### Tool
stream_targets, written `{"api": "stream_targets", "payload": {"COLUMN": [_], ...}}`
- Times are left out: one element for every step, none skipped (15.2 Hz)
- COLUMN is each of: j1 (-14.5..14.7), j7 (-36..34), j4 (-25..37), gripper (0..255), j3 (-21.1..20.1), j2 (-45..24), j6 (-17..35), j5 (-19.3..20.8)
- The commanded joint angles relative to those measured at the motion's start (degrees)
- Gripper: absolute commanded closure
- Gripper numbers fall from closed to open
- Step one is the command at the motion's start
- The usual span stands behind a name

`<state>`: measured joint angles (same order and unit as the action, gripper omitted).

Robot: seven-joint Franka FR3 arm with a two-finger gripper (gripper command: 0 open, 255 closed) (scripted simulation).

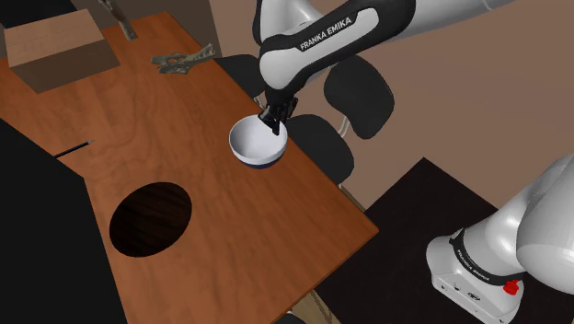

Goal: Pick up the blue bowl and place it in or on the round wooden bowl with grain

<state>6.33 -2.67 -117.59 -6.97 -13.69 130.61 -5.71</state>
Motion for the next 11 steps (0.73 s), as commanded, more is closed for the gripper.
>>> {"api": "stream_targets", "payload": {"j1": [-0.01,-0.03,-0.04,-0.06,-0.08,-0.09,-0.11,-0.12,-0.14,-0.15,-0.17], "j7": [-0.07,-0.11,-0.16,-0.2,-0.25,-0.29,-0.34,-0.39,-0.43,-0.48,-0.53], "j4": [0.31,0.57,0.84,1.12,1.41,1.71,2.02,2.35,2.69,3.04,3.41], "gripper": [255,255,255,255,255,255,255,255,255,255,255], "j3": [-0.03,-0.03,-0.03,-0.04,-0.04,-0.04,-0.04,-0.04,-0.04,-0.04,-0.04], "j2": [0.72,1.15,1.57,1.98,2.39,2.78,3.16,3.54,3.9,4.25,4.59], "j6": [-1.04,-1.73,-2.41,-3.1,-3.79,-4.48,-5.18,-5.88,-6.58,-7.28,-7.98], "j5": [-0.03,-0.04,-0.04,-0.05,-0.06,-0.07,-0.07,-0.08,-0.08,-0.09,-0.09]}}
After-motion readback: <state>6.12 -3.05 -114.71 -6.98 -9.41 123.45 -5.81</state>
